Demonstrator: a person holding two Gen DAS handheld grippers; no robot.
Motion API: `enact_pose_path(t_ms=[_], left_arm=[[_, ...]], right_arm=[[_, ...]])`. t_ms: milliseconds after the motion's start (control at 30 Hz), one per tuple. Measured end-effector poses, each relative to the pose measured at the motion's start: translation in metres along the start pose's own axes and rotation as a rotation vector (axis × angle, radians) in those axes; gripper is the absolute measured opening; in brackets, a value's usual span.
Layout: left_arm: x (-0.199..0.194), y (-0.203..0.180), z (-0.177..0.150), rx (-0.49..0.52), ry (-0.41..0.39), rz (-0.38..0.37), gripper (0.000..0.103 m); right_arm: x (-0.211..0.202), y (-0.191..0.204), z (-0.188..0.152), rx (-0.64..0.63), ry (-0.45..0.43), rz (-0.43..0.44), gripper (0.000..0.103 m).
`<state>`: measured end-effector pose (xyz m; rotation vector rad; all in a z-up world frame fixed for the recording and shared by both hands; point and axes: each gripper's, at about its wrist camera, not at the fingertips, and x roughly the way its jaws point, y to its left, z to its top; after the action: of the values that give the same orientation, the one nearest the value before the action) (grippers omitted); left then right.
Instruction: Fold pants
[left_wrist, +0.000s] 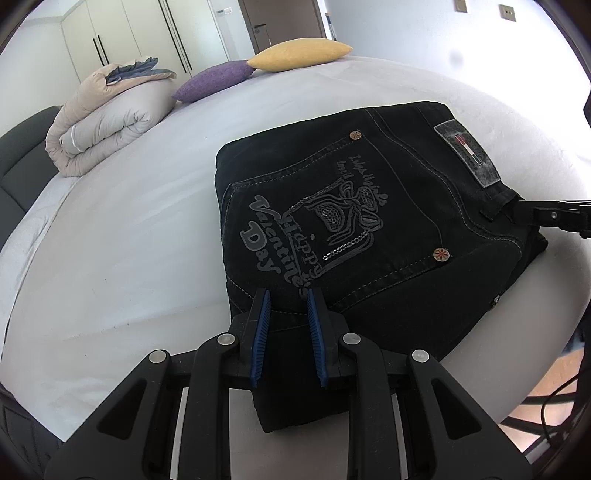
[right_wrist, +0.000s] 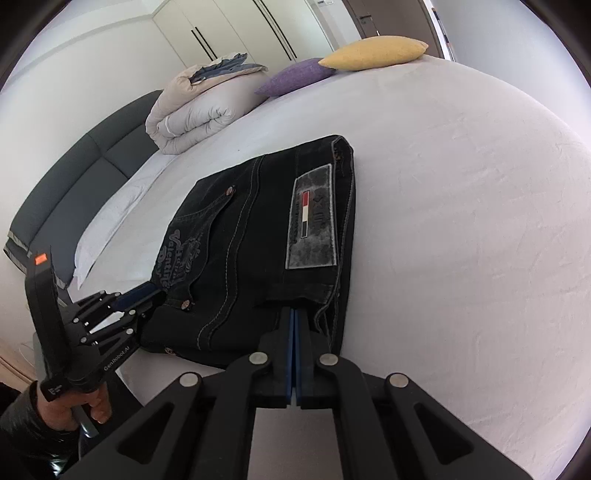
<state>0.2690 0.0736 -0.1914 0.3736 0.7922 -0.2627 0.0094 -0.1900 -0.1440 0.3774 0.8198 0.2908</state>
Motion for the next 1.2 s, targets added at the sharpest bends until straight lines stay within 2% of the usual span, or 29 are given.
enact_pose_path(t_ms=[100, 133, 200, 233, 267, 300, 333, 367, 400, 467, 567, 633, 700, 800, 867, 900, 933, 967, 1067, 1200], left_arm=[[-0.003, 0.005, 0.001, -0.031, -0.001, -0.019, 0.020], [-0.007, 0.011, 0.002, -0.060, 0.000, -0.038, 0.021], [-0.017, 0.026, 0.004, -0.132, 0.003, -0.083, 0.021], [-0.023, 0.035, 0.005, -0.169, -0.002, -0.102, 0.024], [-0.027, 0.045, 0.006, -0.210, -0.010, -0.121, 0.028], [-0.032, 0.057, 0.006, -0.263, -0.021, -0.140, 0.050], [-0.035, 0.073, 0.007, -0.331, -0.035, -0.162, 0.081], [-0.036, 0.088, 0.008, -0.397, -0.048, -0.194, 0.088], [-0.033, 0.103, 0.008, -0.464, -0.051, -0.246, 0.089], [-0.022, 0.123, 0.009, -0.554, -0.009, -0.319, 0.089], [-0.006, 0.138, 0.016, -0.616, 0.039, -0.419, 0.089], [0.008, 0.141, 0.023, -0.615, 0.079, -0.453, 0.089], [0.020, 0.137, 0.032, -0.588, 0.119, -0.480, 0.089], [0.047, 0.124, 0.039, -0.552, 0.239, -0.490, 0.088], [0.055, 0.116, 0.042, -0.519, 0.265, -0.474, 0.082], [0.056, 0.113, 0.044, -0.505, 0.263, -0.474, 0.070], [0.056, 0.111, 0.046, -0.507, 0.263, -0.488, 0.049], [0.057, 0.110, 0.047, -0.521, 0.267, -0.519, 0.041], [0.055, 0.103, 0.051, -0.496, 0.269, -0.487, 0.036], [0.037, 0.099, 0.056, -0.475, 0.234, -0.479, 0.021]], right_arm=[[-0.010, -0.001, 0.001, 0.020, 0.009, 0.006, 0.000], [-0.016, -0.002, 0.003, 0.032, 0.009, 0.013, 0.006], [-0.031, -0.006, 0.006, 0.056, -0.014, 0.007, 0.034], [-0.036, -0.006, 0.007, 0.065, -0.029, 0.002, 0.054], [-0.043, -0.008, 0.010, 0.078, -0.052, 0.009, 0.058], [-0.049, -0.013, 0.014, 0.095, -0.067, 0.031, 0.059], [-0.051, -0.017, 0.017, 0.112, -0.067, 0.050, 0.060], [-0.050, -0.023, 0.022, 0.133, -0.056, 0.067, 0.060], [-0.047, -0.030, 0.027, 0.156, -0.040, 0.074, 0.060], [-0.039, -0.039, 0.035, 0.186, -0.013, 0.095, 0.060], [-0.014, -0.049, 0.048, 0.245, 0.079, 0.108, 0.060], [0.005, -0.057, 0.053, 0.298, 0.139, 0.112, 0.060], [0.024, -0.063, 0.057, 0.348, 0.183, 0.159, 0.060], [0.041, -0.063, 0.065, 0.385, 0.187, 0.196, 0.060], [0.048, -0.062, 0.070, 0.389, 0.194, 0.208, 0.058], [0.051, -0.060, 0.072, 0.385, 0.198, 0.206, 0.056], [0.055, -0.059, 0.073, 0.377, 0.206, 0.199, 0.051], [0.058, -0.056, 0.074, 0.363, 0.211, 0.193, 0.046], [0.064, -0.049, 0.076, 0.337, 0.206, 0.179, 0.033], [0.054, -0.036, 0.076, 0.262, 0.161, 0.140, 0.023]])
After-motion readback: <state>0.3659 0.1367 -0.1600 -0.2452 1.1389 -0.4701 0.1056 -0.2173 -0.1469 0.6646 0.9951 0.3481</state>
